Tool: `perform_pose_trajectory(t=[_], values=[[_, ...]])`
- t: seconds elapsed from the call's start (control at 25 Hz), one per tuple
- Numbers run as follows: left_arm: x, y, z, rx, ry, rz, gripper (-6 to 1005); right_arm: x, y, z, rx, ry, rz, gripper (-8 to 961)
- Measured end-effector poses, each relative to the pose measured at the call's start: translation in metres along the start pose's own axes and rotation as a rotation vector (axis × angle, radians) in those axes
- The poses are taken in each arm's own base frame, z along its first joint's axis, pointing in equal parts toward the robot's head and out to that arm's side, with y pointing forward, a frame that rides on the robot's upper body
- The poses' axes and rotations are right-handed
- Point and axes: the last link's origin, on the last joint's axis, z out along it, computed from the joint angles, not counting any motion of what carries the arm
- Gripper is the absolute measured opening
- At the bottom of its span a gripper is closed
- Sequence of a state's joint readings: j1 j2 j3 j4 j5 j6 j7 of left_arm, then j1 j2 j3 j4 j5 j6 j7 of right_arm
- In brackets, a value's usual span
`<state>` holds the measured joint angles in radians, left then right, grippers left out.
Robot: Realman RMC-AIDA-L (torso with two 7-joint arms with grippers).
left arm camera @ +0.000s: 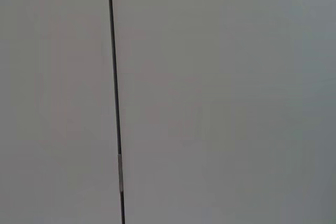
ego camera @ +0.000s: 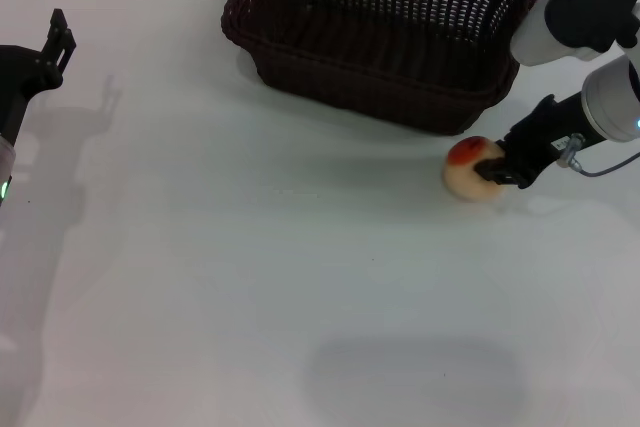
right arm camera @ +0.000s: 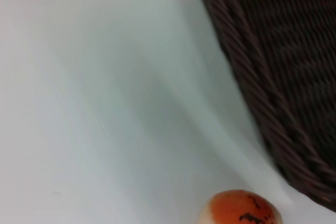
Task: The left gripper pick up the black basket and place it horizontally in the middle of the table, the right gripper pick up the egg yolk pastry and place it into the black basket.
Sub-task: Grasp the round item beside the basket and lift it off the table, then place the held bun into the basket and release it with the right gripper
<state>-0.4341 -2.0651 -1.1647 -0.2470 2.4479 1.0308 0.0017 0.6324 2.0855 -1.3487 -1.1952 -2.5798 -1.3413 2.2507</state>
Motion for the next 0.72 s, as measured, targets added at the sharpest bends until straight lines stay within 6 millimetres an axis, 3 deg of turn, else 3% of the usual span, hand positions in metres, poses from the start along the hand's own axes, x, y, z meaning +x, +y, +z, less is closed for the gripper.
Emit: perform_pose_trajectory(t=[0.36,0.72], values=[[0.001,0.001,0.001,-0.002,0.004,-0.001,777,-0.03,0.013,-0.014,-0.013,-0.057,-0.074,200],[0.001,0.002,0.001,-0.004,0.005,-0.003,777,-0.059,-0.018,-0.057,0.185,-0.176,-0.073,167]])
